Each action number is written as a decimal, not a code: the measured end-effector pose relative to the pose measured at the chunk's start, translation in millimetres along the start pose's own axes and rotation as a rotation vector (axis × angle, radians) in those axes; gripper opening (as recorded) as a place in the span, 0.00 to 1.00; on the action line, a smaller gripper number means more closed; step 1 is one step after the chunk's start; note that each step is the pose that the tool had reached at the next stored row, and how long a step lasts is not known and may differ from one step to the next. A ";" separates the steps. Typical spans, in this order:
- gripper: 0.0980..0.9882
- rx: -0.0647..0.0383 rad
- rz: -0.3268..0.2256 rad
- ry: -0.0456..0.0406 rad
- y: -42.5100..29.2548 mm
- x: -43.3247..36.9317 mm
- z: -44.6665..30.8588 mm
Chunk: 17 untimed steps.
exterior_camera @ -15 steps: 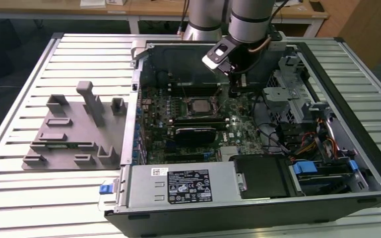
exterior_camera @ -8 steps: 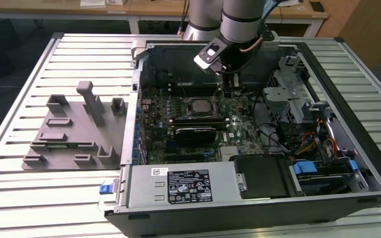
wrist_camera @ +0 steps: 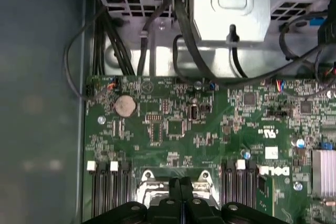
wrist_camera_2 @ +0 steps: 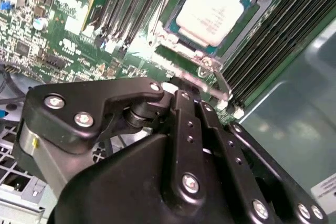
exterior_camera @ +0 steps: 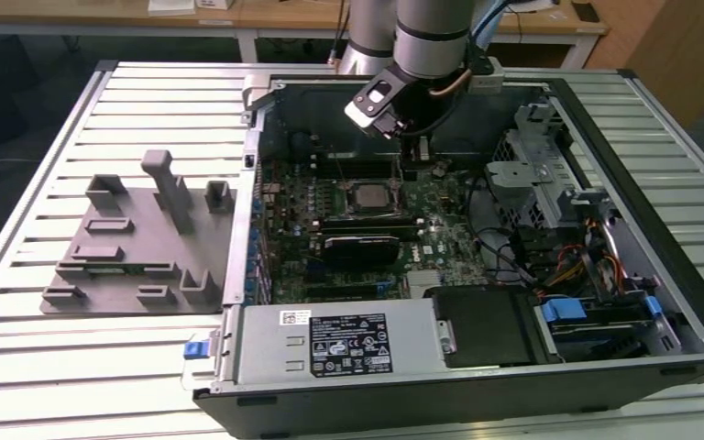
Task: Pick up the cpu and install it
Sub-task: 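Close the cpu cover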
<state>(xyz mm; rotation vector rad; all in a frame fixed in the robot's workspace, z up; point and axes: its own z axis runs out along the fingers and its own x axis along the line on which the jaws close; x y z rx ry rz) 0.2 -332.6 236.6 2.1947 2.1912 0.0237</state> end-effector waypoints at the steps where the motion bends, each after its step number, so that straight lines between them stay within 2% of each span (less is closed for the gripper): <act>1: 0.01 0.000 0.000 0.0000 -1.4 0.1 -0.1; 9: 0.01 0.000 0.000 -0.0001 -4.5 0.3 -0.1; 17: 0.01 0.000 0.000 0.0001 -17.8 0.3 3.9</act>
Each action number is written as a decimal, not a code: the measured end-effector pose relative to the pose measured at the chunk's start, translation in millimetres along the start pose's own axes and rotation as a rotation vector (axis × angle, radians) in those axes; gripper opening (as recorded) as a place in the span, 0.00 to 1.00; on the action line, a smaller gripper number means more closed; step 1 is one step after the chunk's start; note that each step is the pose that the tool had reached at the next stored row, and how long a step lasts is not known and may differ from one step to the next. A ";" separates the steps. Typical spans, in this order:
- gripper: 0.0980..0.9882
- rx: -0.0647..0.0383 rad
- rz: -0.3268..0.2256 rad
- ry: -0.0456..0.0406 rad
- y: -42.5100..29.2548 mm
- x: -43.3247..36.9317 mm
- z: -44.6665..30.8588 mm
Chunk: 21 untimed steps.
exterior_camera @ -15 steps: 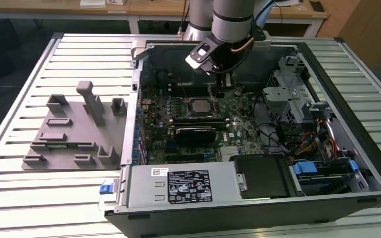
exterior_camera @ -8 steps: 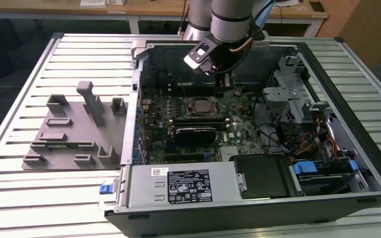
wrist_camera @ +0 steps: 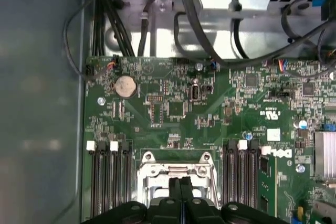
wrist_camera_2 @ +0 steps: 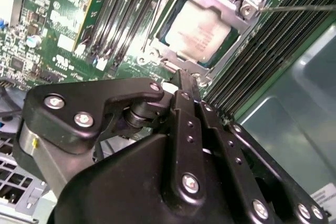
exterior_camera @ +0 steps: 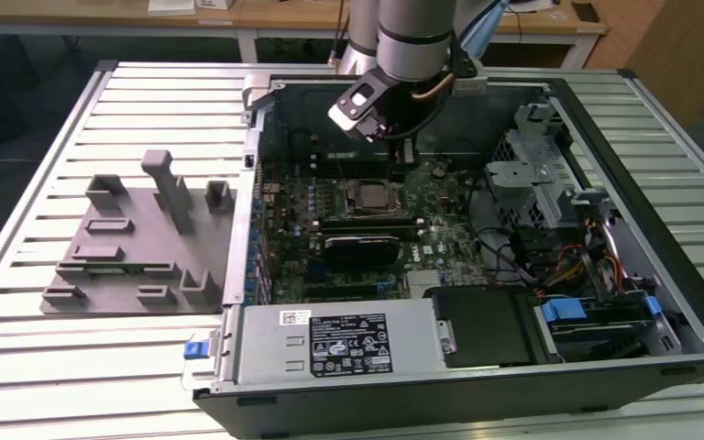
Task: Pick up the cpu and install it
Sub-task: 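Close the cpu cover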
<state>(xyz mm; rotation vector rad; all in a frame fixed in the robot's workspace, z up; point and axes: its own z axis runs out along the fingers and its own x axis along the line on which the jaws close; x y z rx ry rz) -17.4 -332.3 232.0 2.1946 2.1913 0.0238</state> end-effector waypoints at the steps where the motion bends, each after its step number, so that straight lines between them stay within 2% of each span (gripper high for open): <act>1: 0.01 0.000 0.000 -0.0001 -1.0 0.0 0.4; 9: 0.01 0.000 0.000 -0.0001 -8.4 0.0 1.3; 21: 0.01 0.000 0.000 -0.0001 -23.8 -0.1 4.0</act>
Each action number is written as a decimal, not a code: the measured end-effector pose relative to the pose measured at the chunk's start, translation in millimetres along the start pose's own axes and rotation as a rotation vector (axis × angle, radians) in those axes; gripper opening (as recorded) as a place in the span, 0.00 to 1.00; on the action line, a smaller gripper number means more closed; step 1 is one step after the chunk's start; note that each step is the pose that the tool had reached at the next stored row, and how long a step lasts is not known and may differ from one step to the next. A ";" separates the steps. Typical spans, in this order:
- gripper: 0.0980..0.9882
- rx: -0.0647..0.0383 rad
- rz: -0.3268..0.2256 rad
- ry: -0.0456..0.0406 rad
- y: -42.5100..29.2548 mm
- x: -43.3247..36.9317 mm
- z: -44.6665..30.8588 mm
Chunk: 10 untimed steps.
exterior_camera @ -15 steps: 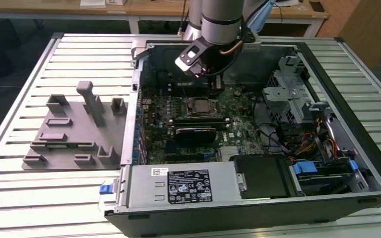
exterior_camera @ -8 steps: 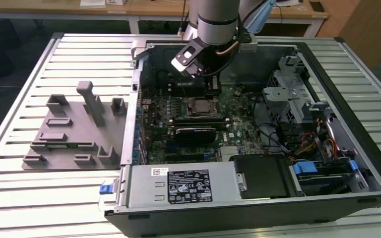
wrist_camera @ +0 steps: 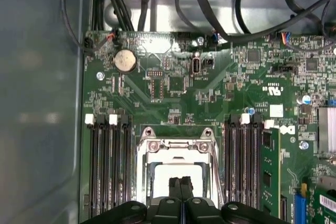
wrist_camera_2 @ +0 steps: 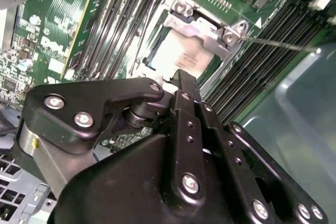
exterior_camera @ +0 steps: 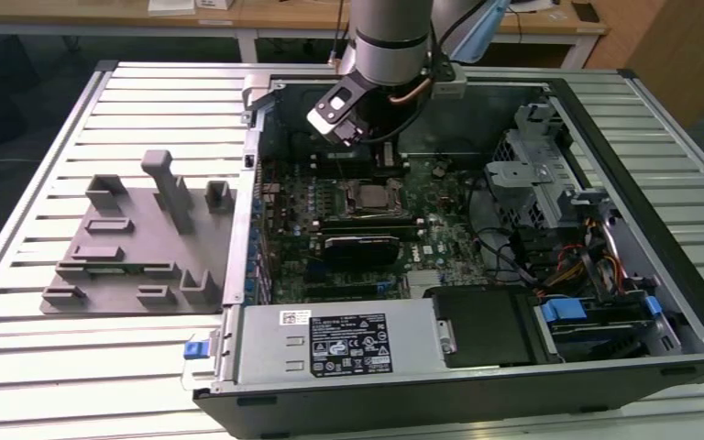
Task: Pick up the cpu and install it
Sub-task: 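Close the cpu cover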
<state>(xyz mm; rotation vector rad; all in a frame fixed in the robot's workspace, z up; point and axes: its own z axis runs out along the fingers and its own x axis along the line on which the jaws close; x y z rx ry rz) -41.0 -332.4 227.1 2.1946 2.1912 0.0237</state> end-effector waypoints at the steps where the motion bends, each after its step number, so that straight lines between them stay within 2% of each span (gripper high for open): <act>1: 0.01 0.000 0.000 0.0000 -0.9 -0.2 0.5; 10: 0.01 0.000 -0.001 -0.0001 -3.0 -0.9 2.3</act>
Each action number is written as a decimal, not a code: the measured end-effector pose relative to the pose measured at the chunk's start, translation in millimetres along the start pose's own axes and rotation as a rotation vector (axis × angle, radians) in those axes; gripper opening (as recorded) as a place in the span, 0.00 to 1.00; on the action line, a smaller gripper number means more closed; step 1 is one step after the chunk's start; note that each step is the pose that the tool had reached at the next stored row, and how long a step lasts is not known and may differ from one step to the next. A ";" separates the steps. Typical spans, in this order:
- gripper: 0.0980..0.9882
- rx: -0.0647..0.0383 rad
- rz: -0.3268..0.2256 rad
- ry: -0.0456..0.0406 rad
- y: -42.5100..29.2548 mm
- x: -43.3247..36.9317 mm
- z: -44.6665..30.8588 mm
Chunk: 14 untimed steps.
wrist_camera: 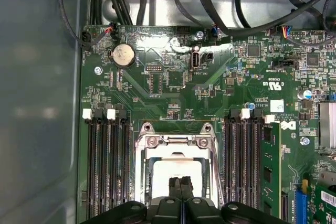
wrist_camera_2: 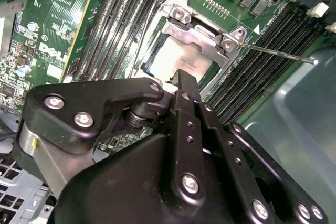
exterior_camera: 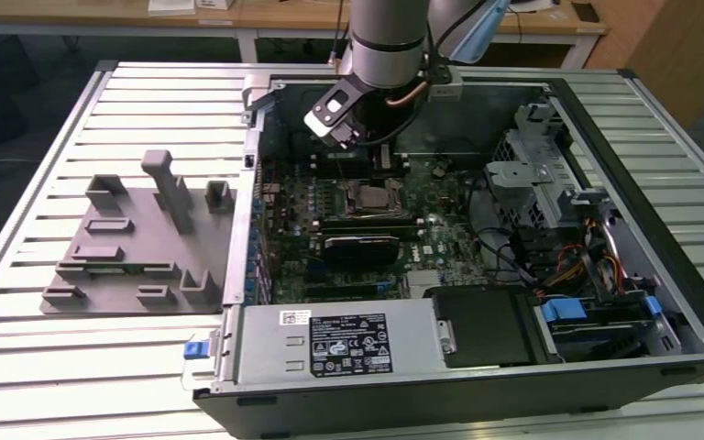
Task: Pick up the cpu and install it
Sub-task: 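Close the cpu cover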
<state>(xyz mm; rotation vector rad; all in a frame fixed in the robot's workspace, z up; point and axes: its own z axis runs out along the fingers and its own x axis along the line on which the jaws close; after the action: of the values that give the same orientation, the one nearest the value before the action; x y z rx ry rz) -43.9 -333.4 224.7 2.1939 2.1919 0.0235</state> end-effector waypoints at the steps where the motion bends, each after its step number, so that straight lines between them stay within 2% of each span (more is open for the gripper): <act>1: 0.01 0.000 -0.003 0.0000 0.0 0.0 0.0; 9: 0.01 -0.001 -0.066 0.0016 -0.1 0.0 0.0; 12: 0.01 -0.002 -0.092 0.0001 -0.2 0.0 0.0; 14: 0.01 -0.002 -0.107 -0.0040 -0.3 0.0 0.1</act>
<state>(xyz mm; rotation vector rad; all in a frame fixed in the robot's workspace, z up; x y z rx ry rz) -44.2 -333.4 224.6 2.0699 2.3029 0.0176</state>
